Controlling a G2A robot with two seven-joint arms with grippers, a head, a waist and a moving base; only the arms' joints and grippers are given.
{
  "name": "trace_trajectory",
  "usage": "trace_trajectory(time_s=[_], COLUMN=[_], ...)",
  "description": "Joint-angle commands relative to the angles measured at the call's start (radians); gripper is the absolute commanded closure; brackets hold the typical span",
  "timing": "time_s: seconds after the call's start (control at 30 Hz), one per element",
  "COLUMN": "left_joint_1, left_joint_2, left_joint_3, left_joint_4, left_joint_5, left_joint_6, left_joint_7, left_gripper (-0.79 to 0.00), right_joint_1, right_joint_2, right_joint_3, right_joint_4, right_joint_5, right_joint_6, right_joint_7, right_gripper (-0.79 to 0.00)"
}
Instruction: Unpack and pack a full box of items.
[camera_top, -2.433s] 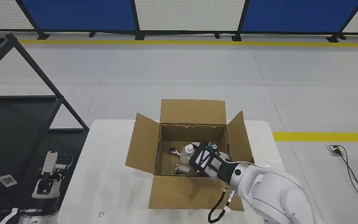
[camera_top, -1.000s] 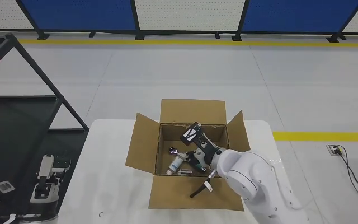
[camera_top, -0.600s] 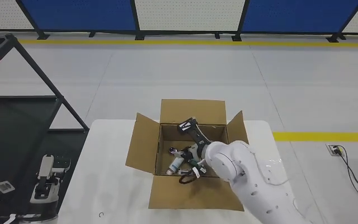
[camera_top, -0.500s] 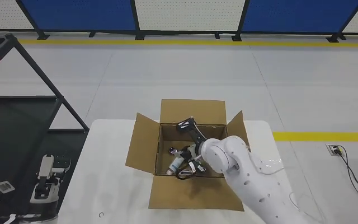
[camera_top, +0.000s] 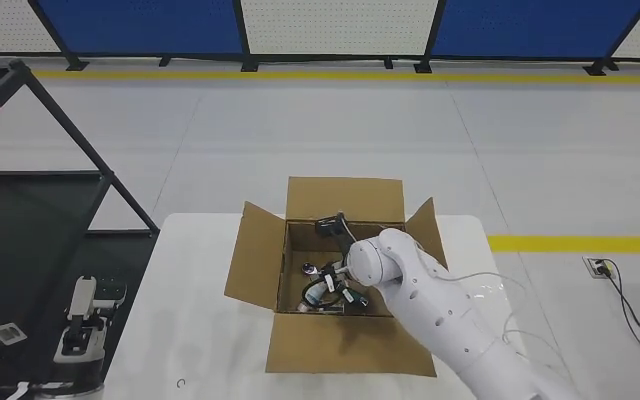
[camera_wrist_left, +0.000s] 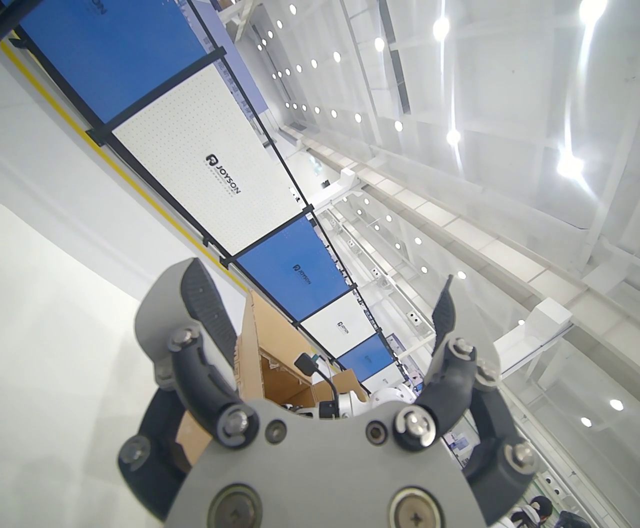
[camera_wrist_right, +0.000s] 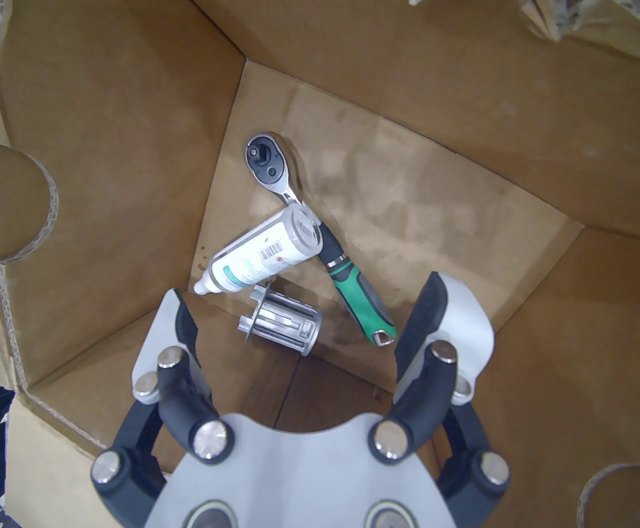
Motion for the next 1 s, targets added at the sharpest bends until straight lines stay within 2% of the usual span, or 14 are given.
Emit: trace_trajectory(time_s=[0.0, 0.17, 0.33, 0.63, 0.7, 0.8, 0.87, 0.97], left_joint_1=[0.0, 0.0, 0.0, 0.0, 0.0, 0.0, 0.0, 0.0], left_joint_2=[0.0, 0.0, 0.0, 0.0, 0.0, 0.0, 0.0, 0.0], left_joint_3=[0.0, 0.0, 0.0, 0.0, 0.0, 0.0, 0.0, 0.0], left_joint_4=[0.0, 0.0, 0.0, 0.0, 0.0, 0.0, 0.0, 0.0], left_joint_5=[0.0, 0.0, 0.0, 0.0, 0.0, 0.0, 0.0, 0.0], left_joint_6=[0.0, 0.0, 0.0, 0.0, 0.0, 0.0, 0.0, 0.0], left_joint_7=[0.0, 0.0, 0.0, 0.0, 0.0, 0.0, 0.0, 0.0], left_gripper=[-0.785, -0.785, -0.785, -0.785, -0.785, -0.785, -0.785, -0.785], right_joint_1=[-0.014, 0.009, 0.042, 0.061, 0.061, 0.065, 0.07, 0.075], right_joint_2=[-0.004, -0.044, -0.086, -0.158, -0.173, -0.189, -0.201, -0.212], right_joint_3=[0.006, -0.005, -0.02, -0.066, -0.08, -0.091, -0.093, -0.093], right_joint_4=[0.011, 0.105, 0.203, 0.307, 0.322, 0.347, 0.371, 0.396], right_joint_5=[0.024, 0.113, 0.193, 0.229, 0.223, 0.222, 0.227, 0.233], right_joint_6=[0.024, 0.123, 0.158, 0.252, 0.264, 0.275, 0.273, 0.272], right_joint_7=[-0.016, -0.016, -0.039, -0.171, -0.194, -0.212, -0.223, -0.232], right_gripper=[-0.785, -0.785, -0.785, -0.785, -0.72, -0.477, -0.369, -0.32])
